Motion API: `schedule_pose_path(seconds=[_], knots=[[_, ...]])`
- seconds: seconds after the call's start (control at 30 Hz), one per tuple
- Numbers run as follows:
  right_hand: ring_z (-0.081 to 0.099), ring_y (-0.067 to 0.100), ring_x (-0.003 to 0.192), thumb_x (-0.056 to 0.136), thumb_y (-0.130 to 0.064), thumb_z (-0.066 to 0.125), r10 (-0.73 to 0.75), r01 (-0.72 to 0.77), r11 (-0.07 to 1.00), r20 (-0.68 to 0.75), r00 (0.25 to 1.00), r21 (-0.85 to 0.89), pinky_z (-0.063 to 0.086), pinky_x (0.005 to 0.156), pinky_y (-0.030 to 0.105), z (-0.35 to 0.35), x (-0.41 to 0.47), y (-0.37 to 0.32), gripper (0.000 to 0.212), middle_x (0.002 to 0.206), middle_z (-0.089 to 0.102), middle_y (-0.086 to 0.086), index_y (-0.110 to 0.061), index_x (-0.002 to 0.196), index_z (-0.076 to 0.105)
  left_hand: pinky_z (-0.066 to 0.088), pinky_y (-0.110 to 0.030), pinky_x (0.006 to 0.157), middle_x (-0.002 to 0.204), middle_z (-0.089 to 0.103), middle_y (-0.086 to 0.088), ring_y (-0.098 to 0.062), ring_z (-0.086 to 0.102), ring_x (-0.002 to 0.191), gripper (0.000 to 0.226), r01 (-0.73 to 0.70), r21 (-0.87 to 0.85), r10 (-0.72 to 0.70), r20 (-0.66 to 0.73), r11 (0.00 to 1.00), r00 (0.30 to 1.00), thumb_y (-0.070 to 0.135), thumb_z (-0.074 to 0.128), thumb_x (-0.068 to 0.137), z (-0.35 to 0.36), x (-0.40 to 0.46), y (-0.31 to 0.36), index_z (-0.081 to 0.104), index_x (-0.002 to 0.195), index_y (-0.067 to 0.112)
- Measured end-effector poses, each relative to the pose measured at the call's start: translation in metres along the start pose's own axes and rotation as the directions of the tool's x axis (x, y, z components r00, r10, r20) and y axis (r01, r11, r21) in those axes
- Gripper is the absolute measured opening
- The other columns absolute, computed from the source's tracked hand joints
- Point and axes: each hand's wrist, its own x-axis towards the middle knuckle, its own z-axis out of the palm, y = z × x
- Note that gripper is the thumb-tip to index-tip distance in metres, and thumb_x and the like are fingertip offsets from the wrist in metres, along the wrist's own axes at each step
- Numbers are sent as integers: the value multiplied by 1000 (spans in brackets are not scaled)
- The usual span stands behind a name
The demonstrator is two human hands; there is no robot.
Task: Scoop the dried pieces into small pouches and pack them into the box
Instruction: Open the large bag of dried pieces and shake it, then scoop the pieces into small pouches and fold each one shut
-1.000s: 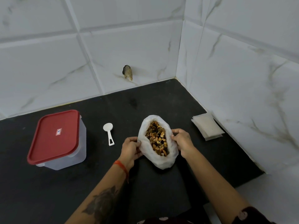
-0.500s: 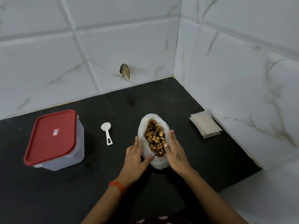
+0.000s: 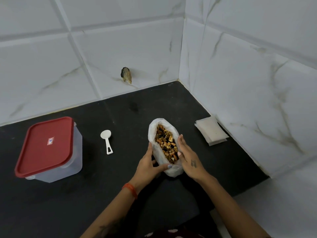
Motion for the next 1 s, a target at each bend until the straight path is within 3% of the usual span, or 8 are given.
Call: schedule_pose_path(seconds=[0.37,0.47,0.53,0.63,0.77,0.83,0.9,1.0], knots=[[-1,0,138,101,-14,35,-27,27,993,3,1000,-111,3,109,13,-49,5,26,55,158,3,-3,-14,149,7,41,-33,106,150,32,6,-11,42,131,107,-52,-53,50,-40,997,998,28,81,70,47,19,11,9,150,26],[1,5,143,102,-16,35,-37,38,987,3,999,-153,4,112,16,-52,6,31,54,159,5,-1,-14,149,8,43,-39,105,150,32,5,-16,38,134,111,-60,93,72,-137,994,988,56,78,62,53,20,11,14,149,29],[7,8,145,101,-18,37,-29,27,992,-13,1000,-121,7,113,19,-55,6,33,54,159,9,-2,-15,149,13,37,-44,109,156,18,3,-20,26,140,110,-40,203,83,-209,978,974,67,72,62,56,18,10,20,149,25],[16,7,143,100,-20,41,-13,11,999,-53,998,-52,14,114,22,-62,5,28,51,157,20,-3,-18,148,25,34,-45,111,158,0,6,-24,20,141,94,11,176,51,-344,984,938,73,64,64,58,9,18,39,142,25],[36,11,135,97,-14,48,-109,90,991,-210,971,-100,26,111,22,-82,7,20,43,146,43,3,-14,140,43,29,-31,104,153,21,-3,-9,21,132,46,-154,319,313,-539,935,782,39,69,81,61,6,42,58,121,18],[47,7,124,95,-10,52,-147,121,988,-339,929,-97,31,104,11,-93,7,17,38,135,54,2,-11,133,52,37,-32,101,148,33,-3,-10,31,131,35,-262,371,435,-537,891,723,30,67,85,68,16,58,60,116,16],[52,6,116,92,-6,55,-146,106,988,-455,878,-114,32,97,5,-104,9,16,35,126,61,1,-9,127,58,46,-30,97,143,38,-2,-15,48,122,32,-352,374,503,-480,858,718,25,62,87,80,26,74,59,118,14],[55,20,118,91,-3,55,-104,10,984,-529,842,-178,34,100,17,-115,13,26,34,126,62,8,-5,125,59,48,-25,95,142,42,-3,-13,53,118,38,-416,274,495,-373,867,785,11,59,89,107,44,91,53,126,10]])
